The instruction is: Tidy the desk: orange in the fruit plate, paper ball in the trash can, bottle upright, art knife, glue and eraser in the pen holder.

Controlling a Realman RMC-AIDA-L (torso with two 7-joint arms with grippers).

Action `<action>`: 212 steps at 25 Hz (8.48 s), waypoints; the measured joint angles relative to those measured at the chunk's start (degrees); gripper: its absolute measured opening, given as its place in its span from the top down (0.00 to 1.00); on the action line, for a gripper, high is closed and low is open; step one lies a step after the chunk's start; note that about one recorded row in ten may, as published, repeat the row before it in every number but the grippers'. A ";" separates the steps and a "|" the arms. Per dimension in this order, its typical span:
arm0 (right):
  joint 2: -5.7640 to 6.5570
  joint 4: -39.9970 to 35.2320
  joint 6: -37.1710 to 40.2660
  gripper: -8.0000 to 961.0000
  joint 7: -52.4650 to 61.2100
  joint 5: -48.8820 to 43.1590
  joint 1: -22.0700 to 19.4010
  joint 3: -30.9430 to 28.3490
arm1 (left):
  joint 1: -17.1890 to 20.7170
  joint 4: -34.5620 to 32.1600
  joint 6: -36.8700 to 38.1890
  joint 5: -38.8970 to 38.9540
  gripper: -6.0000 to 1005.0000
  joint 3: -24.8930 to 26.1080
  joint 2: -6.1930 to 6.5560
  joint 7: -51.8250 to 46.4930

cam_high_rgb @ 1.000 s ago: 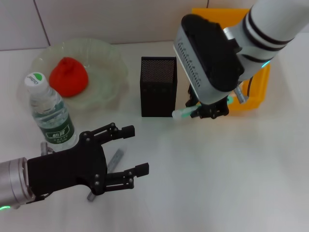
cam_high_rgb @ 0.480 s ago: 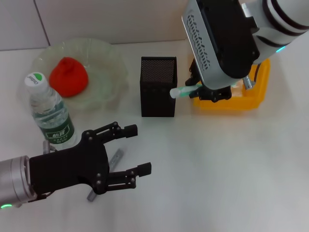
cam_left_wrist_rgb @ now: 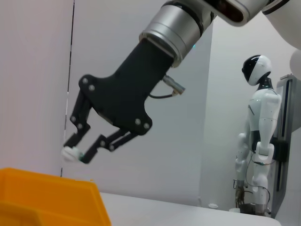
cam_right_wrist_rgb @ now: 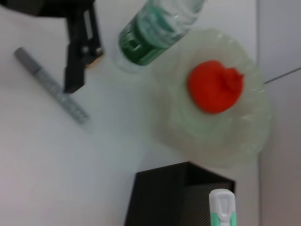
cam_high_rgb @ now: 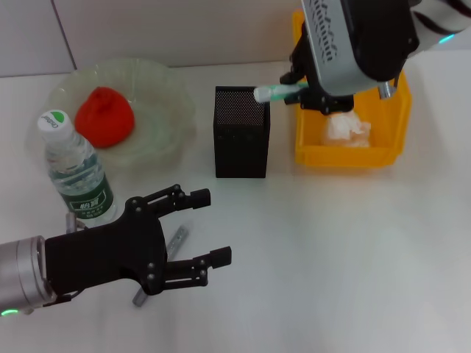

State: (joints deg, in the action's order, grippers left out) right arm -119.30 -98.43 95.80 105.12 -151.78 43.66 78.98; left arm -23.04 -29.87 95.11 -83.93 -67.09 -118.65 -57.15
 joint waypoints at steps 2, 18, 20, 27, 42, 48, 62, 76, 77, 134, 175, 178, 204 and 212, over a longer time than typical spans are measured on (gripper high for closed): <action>-0.04 -0.90 -1.33 0.81 0.15 0.84 -0.40 -0.88 | 0.00 0.00 0.00 0.00 0.16 0.00 0.00 0.00; 0.07 -1.94 -15.20 0.81 -0.61 18.64 -7.51 -8.65 | -0.81 -0.28 0.08 0.27 0.16 0.03 0.00 -1.02; 0.12 -1.58 -16.40 0.81 -1.72 21.69 -8.90 -9.60 | -0.98 -0.28 0.08 0.39 0.16 0.03 0.06 -1.33; 0.12 2.68 -19.62 0.81 -6.79 34.75 -13.17 -14.01 | -1.25 -0.36 0.02 0.60 0.16 0.03 0.09 -1.49; 0.09 20.36 -20.72 0.81 -17.75 52.29 -16.29 -20.42 | -1.86 -0.16 -0.36 1.64 0.16 0.12 -0.06 -0.90; 0.20 29.10 -20.57 0.81 -20.48 55.15 -14.53 -24.24 | -1.40 0.06 -0.44 2.54 0.16 0.12 -0.04 -0.26; 0.30 41.92 -20.82 0.81 -23.99 57.84 -10.09 -26.71 | -1.21 0.17 -1.60 2.84 0.16 0.11 -0.02 0.46; 0.50 50.94 -21.38 0.81 -27.31 59.39 -7.70 -27.23 | -1.53 0.17 -1.85 2.81 0.16 0.03 -0.01 0.55; 0.51 51.40 -21.38 0.81 -27.52 59.54 -7.67 -27.37 | -1.57 0.16 -1.84 2.81 0.16 -0.03 -0.01 0.55; 1.09 68.72 -28.98 0.73 -35.32 59.89 -2.10 -29.08 | -1.88 0.16 -1.85 2.81 0.16 -0.41 -0.09 0.55; 0.19 42.01 6.15 0.40 -22.86 52.34 -22.60 -35.84 | -0.29 -0.33 -1.91 2.81 0.16 2.07 0.31 0.02; 0.00 41.98 8.36 0.40 -24.79 48.85 -22.67 -34.79 | 0.29 -0.48 -1.74 2.81 0.16 2.47 0.49 0.01; -0.05 42.70 4.50 0.40 -25.82 44.64 -21.05 -29.37 | 8.72 -26.85 -2.89 -19.92 0.16 13.02 0.55 -21.08; -0.05 43.41 2.69 0.40 -25.80 44.58 -20.87 -28.95 | 12.28 -37.60 -2.51 -24.07 0.16 12.74 0.36 -29.98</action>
State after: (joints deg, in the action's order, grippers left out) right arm -119.36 -55.03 98.49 79.32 -107.20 22.80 50.03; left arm -10.76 -67.47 92.60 -108.00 -54.34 -118.29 -87.13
